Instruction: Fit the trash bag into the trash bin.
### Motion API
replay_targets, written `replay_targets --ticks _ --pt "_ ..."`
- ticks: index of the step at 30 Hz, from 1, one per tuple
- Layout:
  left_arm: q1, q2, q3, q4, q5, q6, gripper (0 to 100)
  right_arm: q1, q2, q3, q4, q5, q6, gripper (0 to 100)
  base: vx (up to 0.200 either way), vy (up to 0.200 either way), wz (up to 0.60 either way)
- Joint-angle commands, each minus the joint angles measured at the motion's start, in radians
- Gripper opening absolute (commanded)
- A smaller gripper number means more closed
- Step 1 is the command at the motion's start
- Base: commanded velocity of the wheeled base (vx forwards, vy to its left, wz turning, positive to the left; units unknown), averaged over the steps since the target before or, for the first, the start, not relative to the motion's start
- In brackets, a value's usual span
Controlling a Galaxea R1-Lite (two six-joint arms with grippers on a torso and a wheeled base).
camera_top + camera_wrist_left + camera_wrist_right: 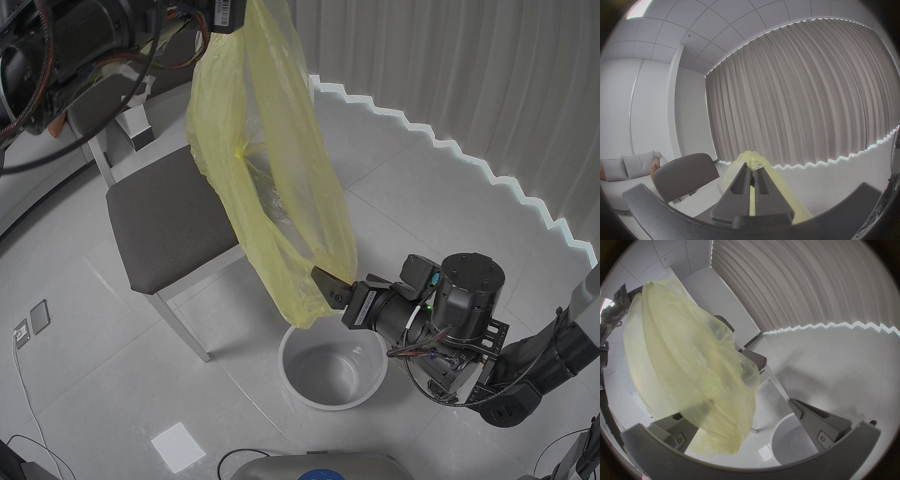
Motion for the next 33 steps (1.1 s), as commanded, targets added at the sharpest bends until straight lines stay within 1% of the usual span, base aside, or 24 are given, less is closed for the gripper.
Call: replay_targets --ticks 1,9,14,19,29,30,33 --pt "0.000 0.004 0.001 -0.001 0.001 0.000 0 0.001 0.029 -0.024 0.000 0.000 0.001 100 0.000 0.000 0.00" --pt "0.000 0.004 0.001 -0.001 0.001 0.000 0 0.009 0.032 -0.044 0.001 -0.001 0.001 100 0.000 0.000 0.00" --pt "0.000 0.005 0.003 -0.001 0.001 0.000 0 0.015 0.024 -0.003 0.001 -0.006 -0.001 100 0.000 0.000 0.00" --pt "0.000 0.007 0.001 -0.003 0.001 0.000 0 0.023 0.022 0.024 0.001 -0.034 -0.002 100 0.000 0.000 0.00" --pt "0.000 0.019 0.001 -0.018 0.001 0.000 0 0.030 0.019 0.025 0.000 -0.035 -0.007 100 0.000 0.000 0.00" --pt "0.000 0.019 0.001 -0.018 0.001 0.000 0 0.035 0.018 0.027 0.000 -0.037 -0.008 0 0.000 0.000 0.00" --pt "0.000 0.019 0.001 -0.018 0.001 0.000 0 0.044 0.016 0.033 0.001 -0.041 -0.011 0 0.000 0.000 0.00"
